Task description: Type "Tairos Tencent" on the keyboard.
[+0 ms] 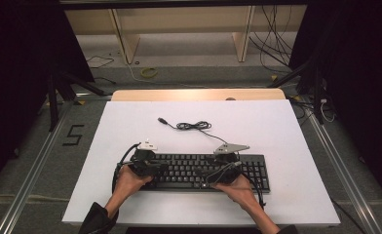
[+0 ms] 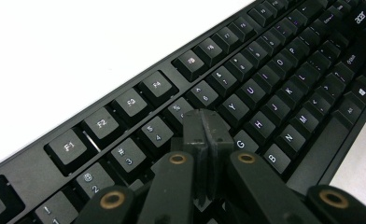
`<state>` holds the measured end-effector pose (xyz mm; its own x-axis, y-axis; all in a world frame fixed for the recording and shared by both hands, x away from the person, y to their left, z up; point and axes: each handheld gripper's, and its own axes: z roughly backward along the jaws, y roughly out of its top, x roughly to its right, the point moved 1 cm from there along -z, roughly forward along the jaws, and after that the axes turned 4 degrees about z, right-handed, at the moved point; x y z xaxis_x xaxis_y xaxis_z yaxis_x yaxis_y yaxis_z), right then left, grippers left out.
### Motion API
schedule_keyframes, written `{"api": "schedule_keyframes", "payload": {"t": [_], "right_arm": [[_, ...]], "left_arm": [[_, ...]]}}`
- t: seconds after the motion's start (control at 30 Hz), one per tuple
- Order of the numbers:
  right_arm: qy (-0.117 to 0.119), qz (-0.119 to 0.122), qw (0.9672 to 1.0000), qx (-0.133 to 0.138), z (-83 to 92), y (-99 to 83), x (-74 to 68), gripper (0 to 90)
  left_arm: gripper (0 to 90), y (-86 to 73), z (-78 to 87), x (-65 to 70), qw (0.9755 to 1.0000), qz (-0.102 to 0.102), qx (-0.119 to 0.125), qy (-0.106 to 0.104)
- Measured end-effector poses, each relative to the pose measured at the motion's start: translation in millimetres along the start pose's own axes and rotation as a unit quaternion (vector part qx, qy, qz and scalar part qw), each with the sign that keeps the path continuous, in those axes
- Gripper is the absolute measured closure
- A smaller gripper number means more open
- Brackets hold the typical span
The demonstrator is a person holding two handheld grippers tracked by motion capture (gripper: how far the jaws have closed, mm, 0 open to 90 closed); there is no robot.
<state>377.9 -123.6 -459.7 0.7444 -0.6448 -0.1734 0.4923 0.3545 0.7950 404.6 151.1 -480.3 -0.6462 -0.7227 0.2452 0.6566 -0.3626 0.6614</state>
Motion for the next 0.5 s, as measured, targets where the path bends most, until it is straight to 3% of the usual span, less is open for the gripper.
{"api": "schedule_keyframes", "payload": {"t": [0.33,0.5], "right_arm": [[-0.002,-0.002,1.0000,0.000,2.0,0.1,-0.4,33.7],[-0.003,-0.001,1.0000,0.006,3.8,2.0,-0.4,33.8]], "left_arm": [[89.2,-2.6,-1.8,0.6,1.0000,0.001,-0.001,0.005],[86.1,-0.7,3.9,3.0,0.9998,0.011,0.014,-0.002]]}}
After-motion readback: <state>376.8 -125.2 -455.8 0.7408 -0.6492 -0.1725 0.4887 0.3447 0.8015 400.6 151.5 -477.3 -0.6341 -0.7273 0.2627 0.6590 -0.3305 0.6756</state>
